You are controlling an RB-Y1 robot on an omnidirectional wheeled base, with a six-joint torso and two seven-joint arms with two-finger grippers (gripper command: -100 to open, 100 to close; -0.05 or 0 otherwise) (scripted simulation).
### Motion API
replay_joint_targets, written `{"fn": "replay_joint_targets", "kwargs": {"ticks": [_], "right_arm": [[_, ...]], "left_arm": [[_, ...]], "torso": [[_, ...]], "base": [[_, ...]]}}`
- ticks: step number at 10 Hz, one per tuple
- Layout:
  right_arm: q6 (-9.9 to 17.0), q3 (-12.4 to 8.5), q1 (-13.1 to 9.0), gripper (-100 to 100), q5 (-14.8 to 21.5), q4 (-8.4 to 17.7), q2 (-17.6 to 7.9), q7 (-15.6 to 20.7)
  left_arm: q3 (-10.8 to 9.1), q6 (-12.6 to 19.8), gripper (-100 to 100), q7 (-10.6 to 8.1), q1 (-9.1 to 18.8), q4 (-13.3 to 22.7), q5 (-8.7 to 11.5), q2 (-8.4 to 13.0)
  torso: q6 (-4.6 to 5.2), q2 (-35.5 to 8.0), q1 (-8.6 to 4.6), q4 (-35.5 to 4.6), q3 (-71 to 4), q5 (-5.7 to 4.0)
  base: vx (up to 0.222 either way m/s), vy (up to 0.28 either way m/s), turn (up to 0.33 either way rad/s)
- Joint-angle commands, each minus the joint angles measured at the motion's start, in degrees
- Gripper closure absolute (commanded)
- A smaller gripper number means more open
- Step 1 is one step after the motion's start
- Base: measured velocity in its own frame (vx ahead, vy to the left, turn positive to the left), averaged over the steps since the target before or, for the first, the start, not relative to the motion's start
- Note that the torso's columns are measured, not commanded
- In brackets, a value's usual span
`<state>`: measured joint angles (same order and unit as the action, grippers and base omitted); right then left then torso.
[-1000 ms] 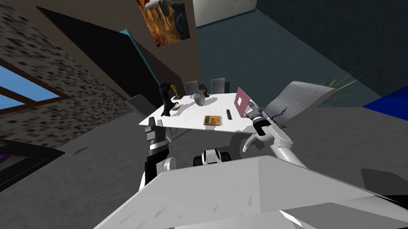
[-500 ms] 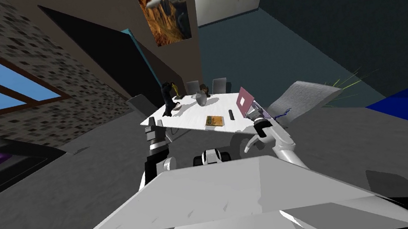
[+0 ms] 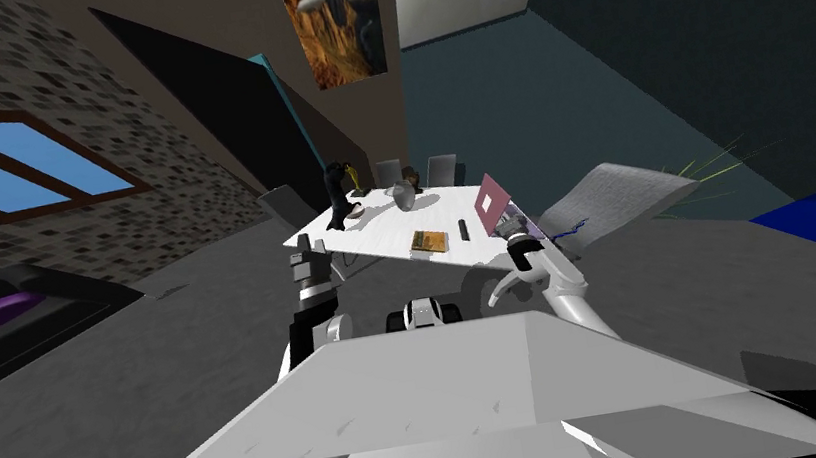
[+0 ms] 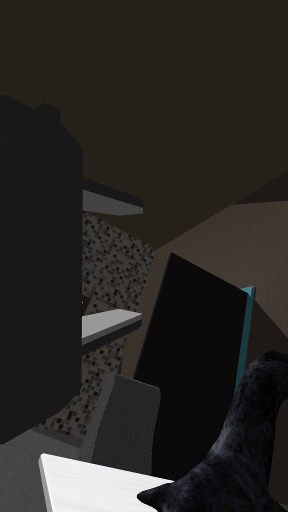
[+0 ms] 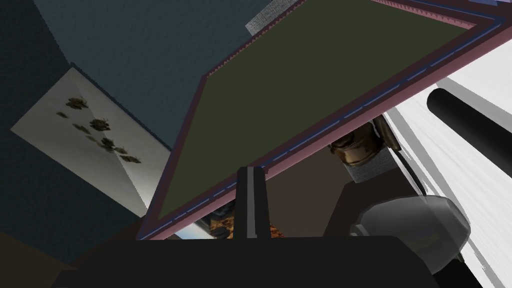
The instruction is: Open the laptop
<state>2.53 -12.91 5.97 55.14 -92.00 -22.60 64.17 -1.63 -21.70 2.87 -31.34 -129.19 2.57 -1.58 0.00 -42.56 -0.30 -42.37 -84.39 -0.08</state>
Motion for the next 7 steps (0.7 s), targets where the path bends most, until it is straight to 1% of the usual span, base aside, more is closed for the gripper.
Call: {"fn": "replay_joint_targets", "kwargs": {"ticks": [1, 2, 4, 5, 6, 7], "right_arm": [[0.7, -0.6, -2.7, 100, -2.0, 2.1, 1.0, -2.5], [1.1, -1.2, -4.6, 100, -3.5, 3.7, 1.9, -4.3], [1.5, -1.7, -6.5, 100, -4.9, 5.3, 2.7, -6.0], [1.3, -1.6, -5.9, 100, -4.4, 4.8, 2.4, -5.3], [1.7, -1.3, -5.1, -100, -3.0, 4.2, 1.8, -3.8], [1.8, -1.2, -4.8, -100, -2.4, 4.0, 1.6, -3.2]], "left_arm": [[0.0, 0.0, 0, 0.0, 0.0, 0.0, 0.0, 0.0], [0.0, 0.0, 0, 0.0, 0.0, 0.0, 0.0, 0.0], [0.0, 0.0, 0, 0.0, 0.0, 0.0, 0.0, 0.0], [0.0, 0.0, 0, 0.0, 0.0, 0.0, 0.0, 0.0], [0.0, 0.0, 0, 0.0, 0.0, 0.0, 0.0, 0.0], [0.01, 0.0, 0, 0.0, 0.0, 0.0, 0.0, 0.0]], "torso": [[0.02, 0.1, 0.13, 0.0, -0.1, 0.03], [0.0, 0.2, 0.35, 0.1, -0.2, 0.09], [0.02, 0.3, 0.28, 0.1, -0.2, 0.08], [0.01, 0.3, 0.34, 0.1, -0.2, 0.09], [0.01, 0.5, 0.48, 0.1, -0.3, 0.13], [-0.01, 0.5, 0.6, 0.2, -0.3, 0.17]], "base": [[-0.112, -0.086, 0.065], [-0.118, -0.097, 0.119], [-0.119, -0.103, 0.071], [-0.05, -0.037, 0.012], [0.003, 0.026, 0.024], [0.026, 0.062, 0.021]]}}
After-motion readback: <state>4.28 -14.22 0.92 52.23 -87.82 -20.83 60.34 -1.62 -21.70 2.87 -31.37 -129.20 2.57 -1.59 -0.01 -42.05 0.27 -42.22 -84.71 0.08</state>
